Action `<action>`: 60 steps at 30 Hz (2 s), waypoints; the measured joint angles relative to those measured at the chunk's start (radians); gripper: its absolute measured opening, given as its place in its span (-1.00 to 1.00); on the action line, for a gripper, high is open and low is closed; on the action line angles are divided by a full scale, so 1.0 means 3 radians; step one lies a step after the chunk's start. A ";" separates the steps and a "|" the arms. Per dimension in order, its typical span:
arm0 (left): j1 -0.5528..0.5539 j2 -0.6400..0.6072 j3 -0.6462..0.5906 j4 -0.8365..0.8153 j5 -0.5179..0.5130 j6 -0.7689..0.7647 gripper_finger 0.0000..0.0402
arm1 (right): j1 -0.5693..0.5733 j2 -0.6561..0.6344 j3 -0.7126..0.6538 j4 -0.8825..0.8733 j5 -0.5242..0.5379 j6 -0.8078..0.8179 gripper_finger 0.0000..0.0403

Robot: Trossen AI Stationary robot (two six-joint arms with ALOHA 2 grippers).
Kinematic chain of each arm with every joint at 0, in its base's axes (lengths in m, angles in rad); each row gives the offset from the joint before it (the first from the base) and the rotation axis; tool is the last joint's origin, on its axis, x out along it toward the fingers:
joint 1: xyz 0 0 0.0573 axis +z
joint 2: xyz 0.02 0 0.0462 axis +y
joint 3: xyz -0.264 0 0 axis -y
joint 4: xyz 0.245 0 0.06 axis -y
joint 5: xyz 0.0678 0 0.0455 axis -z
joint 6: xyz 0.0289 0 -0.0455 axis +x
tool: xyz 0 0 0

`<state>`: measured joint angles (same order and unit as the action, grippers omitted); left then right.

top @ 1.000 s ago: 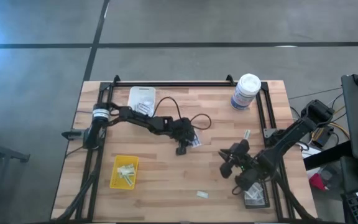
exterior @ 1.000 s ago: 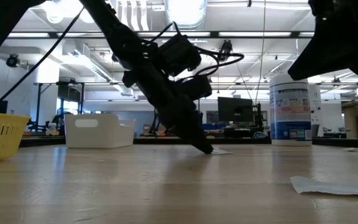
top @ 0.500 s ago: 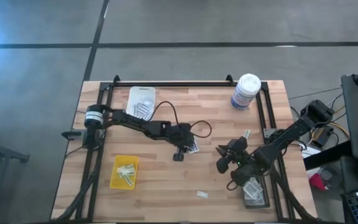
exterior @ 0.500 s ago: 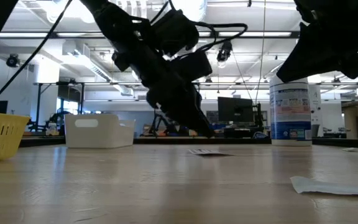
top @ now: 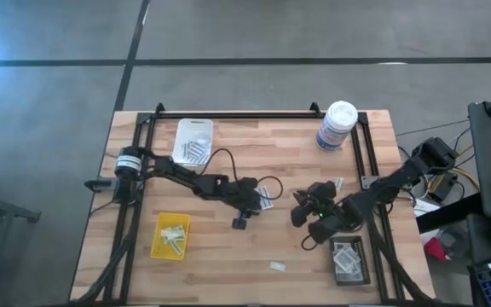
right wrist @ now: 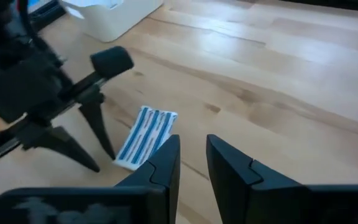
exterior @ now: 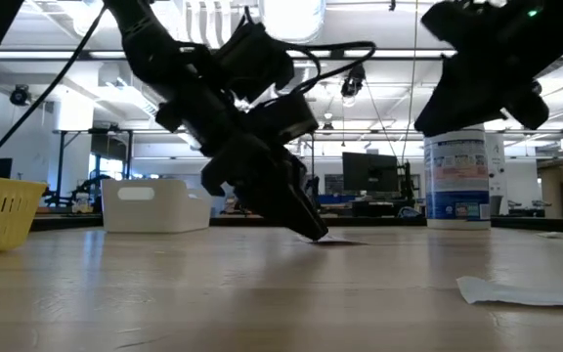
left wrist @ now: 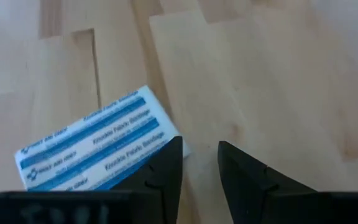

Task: Pick & Place First Aid Supplies
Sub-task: Put the blue bandage into the white bin

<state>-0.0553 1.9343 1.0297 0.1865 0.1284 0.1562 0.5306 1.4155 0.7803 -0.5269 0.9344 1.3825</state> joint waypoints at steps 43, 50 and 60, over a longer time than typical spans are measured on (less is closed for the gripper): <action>0.0002 0.0034 -0.0325 0.0261 -0.0198 -0.0626 -0.43 | -0.1970 0.0856 -0.0015 0.1658 -0.2436 -0.1789 -0.51; 0.0002 0.0037 -0.0330 0.0280 -0.0197 -0.0620 -0.43 | -0.2062 0.1053 -0.0014 0.2058 -0.2694 -0.1900 -0.38; 0.0002 0.0038 -0.0333 0.0287 -0.0195 -0.0591 -0.43 | -0.2066 0.1318 -0.0003 0.2331 -0.2930 -0.1742 -0.37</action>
<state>-0.0547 1.9457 0.9298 0.2725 0.0699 -0.0212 -0.0891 1.8107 0.7795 0.1724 0.0553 0.8600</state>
